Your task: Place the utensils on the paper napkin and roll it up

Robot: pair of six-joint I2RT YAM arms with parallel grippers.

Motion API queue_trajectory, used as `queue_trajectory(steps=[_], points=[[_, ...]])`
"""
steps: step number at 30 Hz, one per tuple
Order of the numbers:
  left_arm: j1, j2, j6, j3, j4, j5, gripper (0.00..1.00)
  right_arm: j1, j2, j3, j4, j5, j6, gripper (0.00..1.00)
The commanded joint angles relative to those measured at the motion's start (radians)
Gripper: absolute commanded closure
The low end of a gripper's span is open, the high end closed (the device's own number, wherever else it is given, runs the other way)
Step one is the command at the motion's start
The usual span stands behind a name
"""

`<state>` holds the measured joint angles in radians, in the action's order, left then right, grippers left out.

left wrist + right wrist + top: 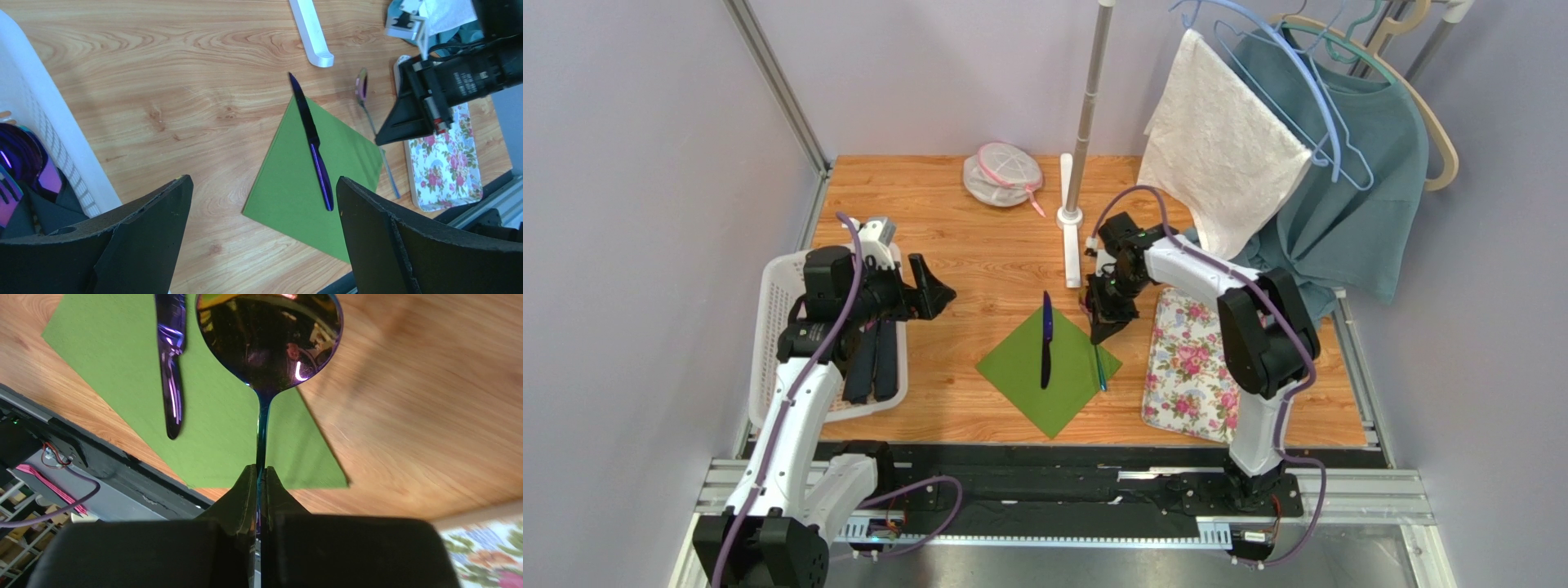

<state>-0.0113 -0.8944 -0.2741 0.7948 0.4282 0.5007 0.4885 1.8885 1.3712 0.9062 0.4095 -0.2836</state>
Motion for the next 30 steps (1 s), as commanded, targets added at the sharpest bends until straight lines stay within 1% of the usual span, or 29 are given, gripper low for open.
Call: queue_trajectory(steps=[1,6,13,19,30], points=[[0.005,-0.001,-0.03,-0.003,-0.037,0.029,0.04,0.07,0.049,0.09,-0.076,-0.032,-0.089,1.0],[0.004,-0.011,-0.033,-0.005,-0.045,0.03,0.04,0.101,0.106,0.135,-0.098,-0.07,-0.146,1.0],[0.004,-0.017,-0.042,-0.005,-0.054,0.029,0.04,0.117,0.193,0.207,-0.096,-0.069,-0.193,1.0],[0.005,-0.014,-0.04,-0.011,-0.052,0.027,0.04,0.122,0.228,0.249,-0.087,-0.057,-0.207,1.0],[0.004,-0.009,-0.04,-0.017,-0.055,0.022,0.02,0.124,0.279,0.267,-0.079,-0.028,-0.227,1.0]])
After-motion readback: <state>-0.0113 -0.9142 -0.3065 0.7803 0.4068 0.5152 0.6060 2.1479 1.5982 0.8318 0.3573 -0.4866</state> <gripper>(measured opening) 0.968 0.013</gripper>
